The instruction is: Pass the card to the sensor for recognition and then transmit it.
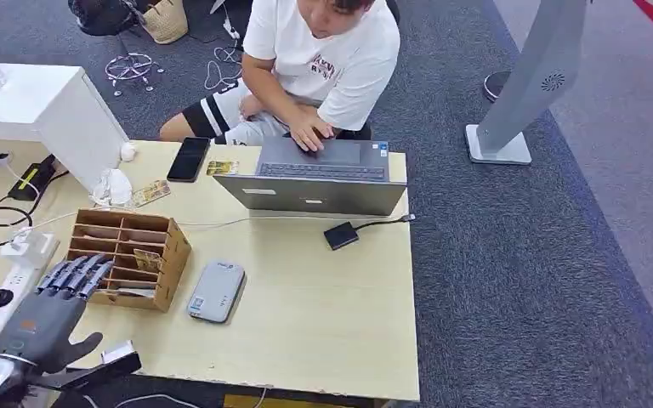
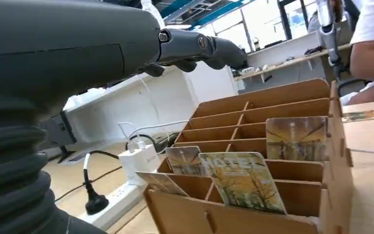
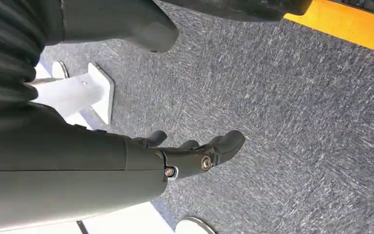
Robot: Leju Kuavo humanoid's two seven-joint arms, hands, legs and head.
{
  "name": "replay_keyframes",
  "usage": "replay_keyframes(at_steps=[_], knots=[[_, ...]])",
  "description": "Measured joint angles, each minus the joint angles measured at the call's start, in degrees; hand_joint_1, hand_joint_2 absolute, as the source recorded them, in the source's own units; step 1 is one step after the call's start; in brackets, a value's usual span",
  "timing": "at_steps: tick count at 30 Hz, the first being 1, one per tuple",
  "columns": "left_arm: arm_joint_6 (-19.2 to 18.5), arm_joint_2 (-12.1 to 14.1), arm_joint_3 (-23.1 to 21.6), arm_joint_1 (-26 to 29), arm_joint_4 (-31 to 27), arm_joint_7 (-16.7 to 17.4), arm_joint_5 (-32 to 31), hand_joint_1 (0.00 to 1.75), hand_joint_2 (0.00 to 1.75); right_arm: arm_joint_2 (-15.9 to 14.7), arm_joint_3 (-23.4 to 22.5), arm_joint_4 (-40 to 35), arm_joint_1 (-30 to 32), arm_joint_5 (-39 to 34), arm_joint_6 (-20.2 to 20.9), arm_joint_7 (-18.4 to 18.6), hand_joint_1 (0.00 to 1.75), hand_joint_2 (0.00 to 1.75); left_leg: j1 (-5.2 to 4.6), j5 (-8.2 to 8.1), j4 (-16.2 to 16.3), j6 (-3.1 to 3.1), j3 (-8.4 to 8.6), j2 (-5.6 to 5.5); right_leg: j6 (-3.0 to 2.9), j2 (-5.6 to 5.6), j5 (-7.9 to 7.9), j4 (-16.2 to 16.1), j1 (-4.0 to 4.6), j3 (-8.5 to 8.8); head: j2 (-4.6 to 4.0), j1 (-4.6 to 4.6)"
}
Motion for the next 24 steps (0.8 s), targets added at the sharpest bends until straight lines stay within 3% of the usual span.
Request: replay_keyframes(at_steps=[24], knots=[[-1.0,-0.8,0.6,-2.9,5.6,-0.2,-1.3,0.0,1.75,0.0,0.9,0.0,-0.2,0.9,0.3,0.2,0.0,1.75,0.0,0.0,0.0,0.0,0.01,0.0,-0.01,-0.01,0.01,0.0,0.0,0.0,0.0,0.0]])
